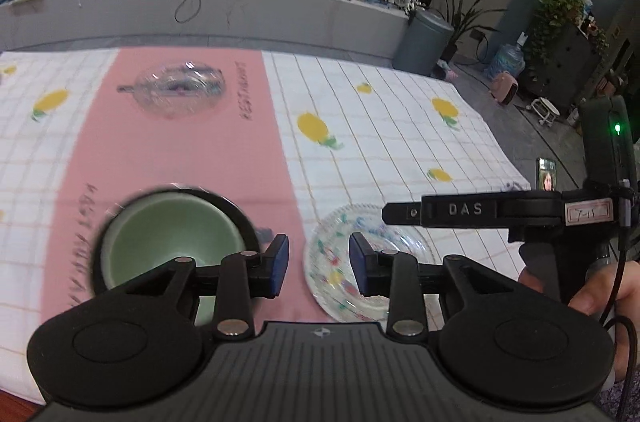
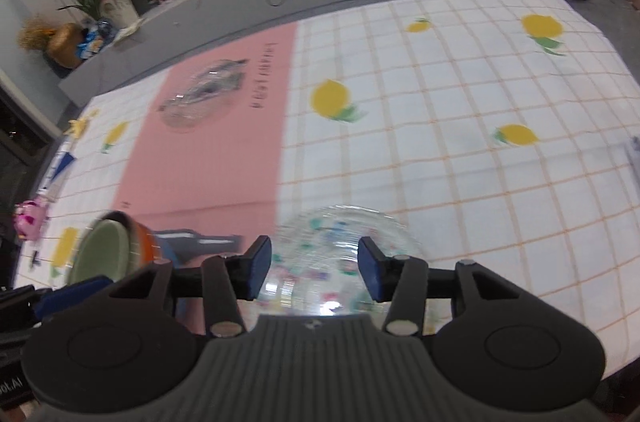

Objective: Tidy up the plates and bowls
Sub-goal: 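Reach both grippers toward the clear glass plate on the pink mat, then close both grippers on the rim of the clear glass plate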

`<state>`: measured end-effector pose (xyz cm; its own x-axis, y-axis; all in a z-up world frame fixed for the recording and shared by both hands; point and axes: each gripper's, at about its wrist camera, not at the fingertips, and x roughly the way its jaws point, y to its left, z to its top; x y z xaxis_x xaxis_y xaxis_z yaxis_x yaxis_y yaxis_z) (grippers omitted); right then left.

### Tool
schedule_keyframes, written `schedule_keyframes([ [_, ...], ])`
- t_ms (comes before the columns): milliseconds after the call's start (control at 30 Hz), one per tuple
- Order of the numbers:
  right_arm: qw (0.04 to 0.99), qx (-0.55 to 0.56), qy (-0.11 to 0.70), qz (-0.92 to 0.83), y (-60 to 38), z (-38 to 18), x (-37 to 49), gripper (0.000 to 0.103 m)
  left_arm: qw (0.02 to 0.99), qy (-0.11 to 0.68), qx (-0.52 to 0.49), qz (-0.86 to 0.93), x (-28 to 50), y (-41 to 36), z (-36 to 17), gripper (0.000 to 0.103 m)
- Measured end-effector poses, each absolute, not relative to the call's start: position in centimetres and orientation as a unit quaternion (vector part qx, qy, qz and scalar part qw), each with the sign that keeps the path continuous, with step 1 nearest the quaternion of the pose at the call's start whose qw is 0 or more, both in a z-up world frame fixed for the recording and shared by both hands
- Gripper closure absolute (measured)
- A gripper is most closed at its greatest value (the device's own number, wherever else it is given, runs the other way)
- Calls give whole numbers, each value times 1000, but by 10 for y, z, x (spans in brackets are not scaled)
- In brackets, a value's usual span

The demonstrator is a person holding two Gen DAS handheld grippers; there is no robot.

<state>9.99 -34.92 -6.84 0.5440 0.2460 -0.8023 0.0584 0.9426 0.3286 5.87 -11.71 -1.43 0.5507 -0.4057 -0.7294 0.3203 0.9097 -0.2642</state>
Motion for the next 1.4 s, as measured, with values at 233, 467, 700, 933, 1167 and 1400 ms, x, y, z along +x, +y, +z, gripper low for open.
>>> schedule_keyframes([
  [233,863,150,476,80,-314,-53,121,54,897,406,-25,-175,82,-75,4,65],
  [467,858,148,484,86,-290,-53,154,54,909,394,-1,-139,119,-34,10,65],
  [700,852,161,493,78,-279,-64,200,54,903,398,-41,-155,167,1,-6,65],
  [933,856,166,485,63,-269,-82,254,55,902,395,-61,-163,219,15,-33,65],
  [1167,849,196,487,54,-267,-109,304,58,896,407,-82,-155,267,20,-66,65],
  [1400,845,212,489,44,-261,-130,349,61,888,429,-102,-132,308,17,-102,65],
])
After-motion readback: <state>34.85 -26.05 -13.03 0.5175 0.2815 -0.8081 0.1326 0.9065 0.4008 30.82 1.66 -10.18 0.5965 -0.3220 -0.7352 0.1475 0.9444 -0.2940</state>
